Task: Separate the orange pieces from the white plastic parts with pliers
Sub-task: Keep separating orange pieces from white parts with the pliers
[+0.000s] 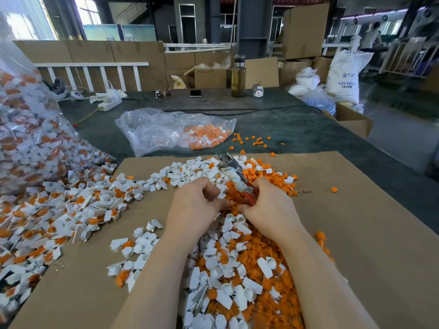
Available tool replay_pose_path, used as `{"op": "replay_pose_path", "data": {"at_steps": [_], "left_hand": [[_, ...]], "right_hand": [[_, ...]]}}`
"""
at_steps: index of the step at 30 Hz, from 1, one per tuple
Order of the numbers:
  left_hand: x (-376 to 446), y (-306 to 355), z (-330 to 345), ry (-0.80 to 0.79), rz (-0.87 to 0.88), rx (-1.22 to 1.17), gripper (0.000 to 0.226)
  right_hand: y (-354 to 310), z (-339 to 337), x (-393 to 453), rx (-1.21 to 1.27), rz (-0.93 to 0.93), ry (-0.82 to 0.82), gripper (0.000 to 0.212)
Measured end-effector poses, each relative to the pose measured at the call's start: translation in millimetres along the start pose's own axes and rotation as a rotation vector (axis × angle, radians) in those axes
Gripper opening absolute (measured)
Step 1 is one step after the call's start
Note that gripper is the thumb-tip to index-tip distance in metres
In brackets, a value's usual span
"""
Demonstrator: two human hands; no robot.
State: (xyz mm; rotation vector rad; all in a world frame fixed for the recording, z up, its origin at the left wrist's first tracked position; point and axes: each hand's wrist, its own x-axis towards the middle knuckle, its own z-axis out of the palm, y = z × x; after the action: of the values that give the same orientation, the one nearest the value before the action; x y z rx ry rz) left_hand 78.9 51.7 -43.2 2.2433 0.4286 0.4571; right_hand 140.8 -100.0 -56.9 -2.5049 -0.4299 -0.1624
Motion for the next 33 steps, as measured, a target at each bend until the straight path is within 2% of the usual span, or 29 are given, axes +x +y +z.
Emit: {"op": "replay_pose_path", "data": {"at_steps": [4,13,18,22,27,30,33], "left_hand": [[-0.2,1.1,-0.3,0.036,-0.025,-0.034,0.03],[-1.3,5.8,-9.8,0.075,-0.08,-0.236,0.015],[-3.4,6.9,-18.0,0.135,-0.181,-0.349,0.033],[-3.3,4.7,-18.9,0.148,-0.165,-0.394,0.026],[-3.9,3.0,-16.1,0.121,-0.197,-0.497,0.014],[-4.3,6.5,-17.1,0.071,-0.238,-0.639,0.011],[-5.7,13.0,-16.9,0.001,-0.295,-0.761,0.01]], "right_hand": [[-0.7,1.3,0.2,0.001,0.002,0.029,0.04],[-3.7,1.3,0.6,0.076,-0.014,0.112,0.044],[-8.1,1.9,-1.3,0.101,-0.082,0.056,0.049],[-10.3,6.7,-3.5,-0.001,-0.084,0.045,0.037],[-10.8,7.7,-1.9,0.019,-0.086,0.086,0.025],[-13.1,5.5,-2.8,0.14,-0.066,0.166,0.023],[-17.6,-2.0,-3.4,0.459,-0.002,0.245,0.02]]}}
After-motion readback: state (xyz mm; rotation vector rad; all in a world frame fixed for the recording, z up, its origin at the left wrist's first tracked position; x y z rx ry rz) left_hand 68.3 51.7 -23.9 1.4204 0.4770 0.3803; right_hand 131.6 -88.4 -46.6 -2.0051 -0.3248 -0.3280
